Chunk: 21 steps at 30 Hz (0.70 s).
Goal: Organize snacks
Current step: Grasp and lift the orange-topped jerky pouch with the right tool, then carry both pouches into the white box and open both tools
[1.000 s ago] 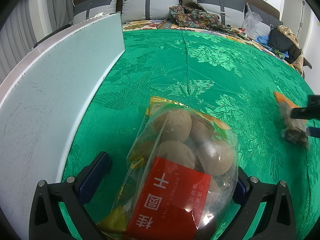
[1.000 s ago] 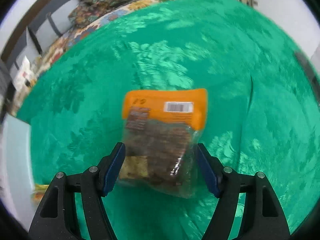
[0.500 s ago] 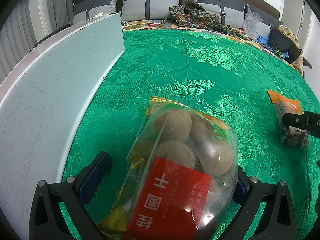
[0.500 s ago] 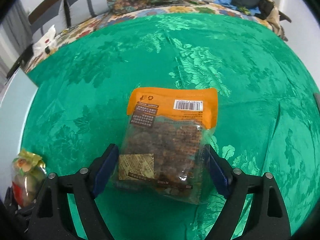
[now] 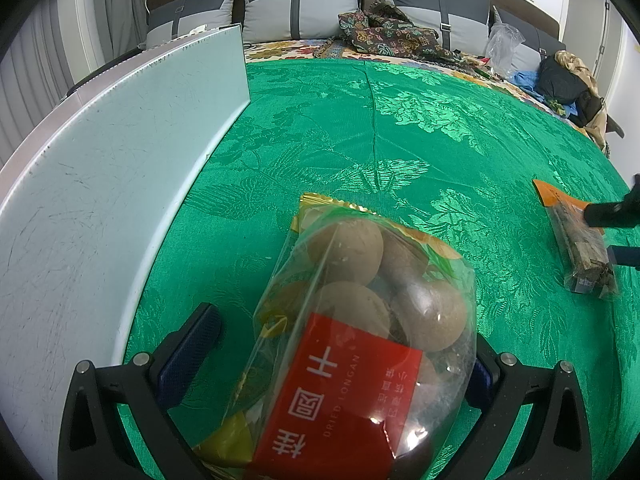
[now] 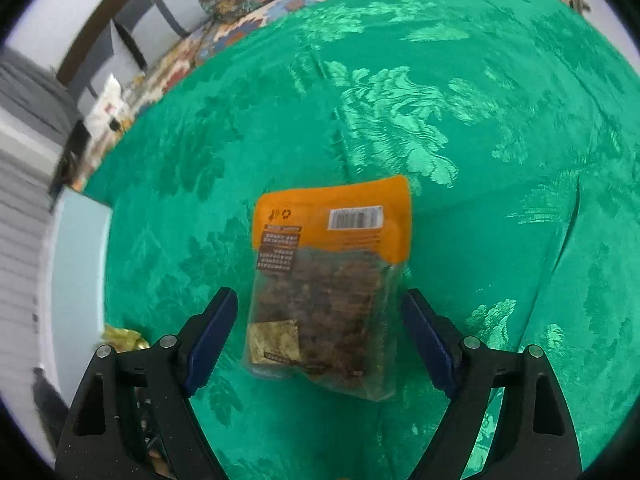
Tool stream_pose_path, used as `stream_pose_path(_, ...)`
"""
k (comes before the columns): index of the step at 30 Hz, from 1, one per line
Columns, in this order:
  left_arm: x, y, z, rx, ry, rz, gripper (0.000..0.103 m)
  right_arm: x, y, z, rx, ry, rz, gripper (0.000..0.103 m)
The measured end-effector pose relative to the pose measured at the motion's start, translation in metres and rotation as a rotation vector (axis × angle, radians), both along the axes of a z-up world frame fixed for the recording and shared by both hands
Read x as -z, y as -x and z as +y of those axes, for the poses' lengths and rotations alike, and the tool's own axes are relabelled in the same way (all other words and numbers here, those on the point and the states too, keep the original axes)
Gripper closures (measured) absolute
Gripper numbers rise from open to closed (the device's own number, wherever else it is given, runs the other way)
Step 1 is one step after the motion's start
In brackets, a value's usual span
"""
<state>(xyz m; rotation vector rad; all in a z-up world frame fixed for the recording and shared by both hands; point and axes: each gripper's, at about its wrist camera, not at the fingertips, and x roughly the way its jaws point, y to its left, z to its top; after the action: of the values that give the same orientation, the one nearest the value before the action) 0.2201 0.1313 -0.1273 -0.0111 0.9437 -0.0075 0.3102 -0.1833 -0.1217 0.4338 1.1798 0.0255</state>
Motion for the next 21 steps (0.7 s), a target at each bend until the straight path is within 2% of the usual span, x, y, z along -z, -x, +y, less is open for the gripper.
stream_pose_path(2, 0.000, 0.000, 0.000, 0.000, 0.000, 0.000, 0.000, 0.005, -0.004, 0.018, 0.002, 0.077, 0.029, 0.014)
stream_pose_path(4, 0.000, 0.000, 0.000, 0.000, 0.000, 0.000, 0.000, 0.008, -0.006, 0.039, -0.015, 0.211, 0.011, 0.013)
stream_pose_path(5, 0.000, 0.000, 0.000, 0.000, 0.000, -0.001, 0.000, 0.013, -0.007, 0.056, -0.059, 0.323, -0.006, 0.011)
stream_pose_path(7, 0.000, 0.000, 0.000, 0.000, 0.000, 0.000, 0.000, 0.014, -0.001, 0.068, -0.103, 0.401, -0.082, 0.011)
stream_pose_path(10, 0.000, 0.000, 0.000, 0.001, -0.001, 0.000, 0.000, 0.014, 0.010, 0.052, -0.096, 0.327, -0.124, 0.018)
stream_pose_path(11, 0.000, 0.000, -0.001, 0.008, -0.003, 0.001, 0.000, 0.010, 0.016, 0.043, -0.093, 0.304, -0.131, 0.028)
stream_pose_path(13, -0.002, -0.003, -0.001, 0.045, 0.003, 0.051, 0.001, 0.006, 0.022, 0.027, -0.095, 0.206, -0.136, 0.031)
stream_pose_path(14, -0.005, -0.003, -0.001, 0.057, 0.004, 0.057, 0.014, 0.004, 0.028, 0.013, -0.085, 0.116, -0.130, 0.033)
stream_pose_path(15, -0.010, 0.000, -0.002, 0.086, 0.019, 0.049, 0.036, 0.002, 0.033, 0.003, -0.073, 0.062, -0.131, 0.033)
stream_pose_path(16, -0.013, 0.001, -0.003, 0.092, 0.014, 0.053, 0.037, -0.002, 0.039, -0.006, -0.061, -0.003, -0.141, 0.033)
stream_pose_path(17, -0.016, 0.003, -0.002, 0.105, 0.041, 0.064, 0.039, -0.008, 0.049, -0.017, -0.050, -0.102, -0.159, 0.033)
stream_pose_path(18, -0.019, 0.007, 0.001, 0.113, 0.096, 0.061, 0.039, -0.012, 0.056, -0.022, -0.049, -0.150, -0.168, 0.033)
stream_pose_path(21, -0.032, 0.025, 0.006, 0.105, 0.159, 0.039, 0.040, -0.024, 0.077, -0.028, -0.069, -0.169, -0.197, 0.033)
